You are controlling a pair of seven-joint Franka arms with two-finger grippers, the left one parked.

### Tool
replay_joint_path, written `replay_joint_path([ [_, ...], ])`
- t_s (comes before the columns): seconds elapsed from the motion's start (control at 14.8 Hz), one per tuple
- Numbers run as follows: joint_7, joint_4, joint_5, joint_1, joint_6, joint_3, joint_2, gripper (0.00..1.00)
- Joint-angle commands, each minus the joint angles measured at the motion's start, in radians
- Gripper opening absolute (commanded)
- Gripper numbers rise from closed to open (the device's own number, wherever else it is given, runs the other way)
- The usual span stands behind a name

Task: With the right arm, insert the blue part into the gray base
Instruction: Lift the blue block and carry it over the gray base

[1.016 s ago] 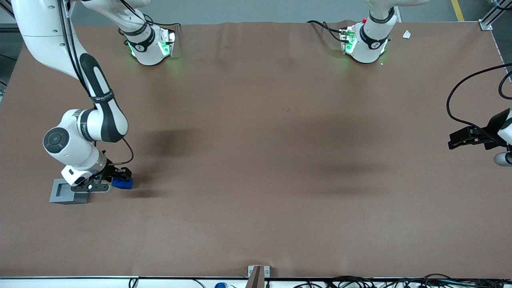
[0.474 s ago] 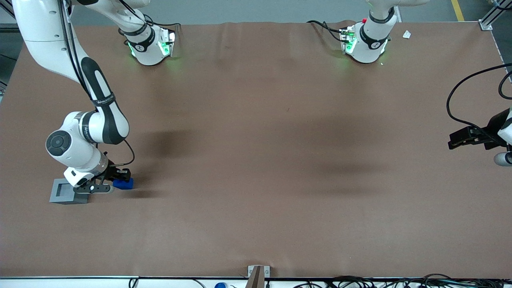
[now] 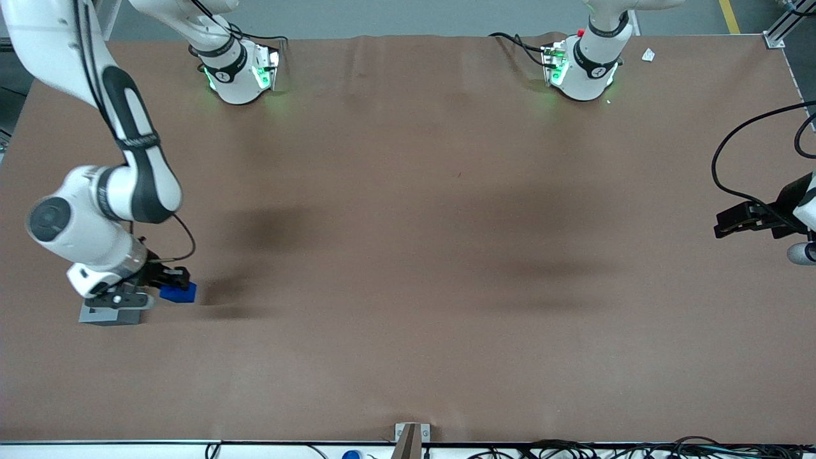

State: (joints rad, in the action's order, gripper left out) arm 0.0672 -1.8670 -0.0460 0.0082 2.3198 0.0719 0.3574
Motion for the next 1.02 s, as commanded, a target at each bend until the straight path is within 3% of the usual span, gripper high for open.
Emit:
replay_joint_path([
  [0.0, 0.025, -0.034, 0.006, -0.062, -0.084, -0.026, -0.116, 0.04],
  [0.14, 0.101, 0.003, -0.001, -0.117, -0.161, -0.024, -0.117, 0.04],
  [0.47, 0.256, 0.089, -0.011, -0.194, -0.169, -0.003, -0.034, 0.04],
  [0.81, 0.336, 0.385, -0.009, -0.235, -0.344, -0.004, 0.178, 0.04],
  [0.95, 0.335, 0.425, -0.012, -0.238, -0.356, -0.001, 0.199, 0.03],
])
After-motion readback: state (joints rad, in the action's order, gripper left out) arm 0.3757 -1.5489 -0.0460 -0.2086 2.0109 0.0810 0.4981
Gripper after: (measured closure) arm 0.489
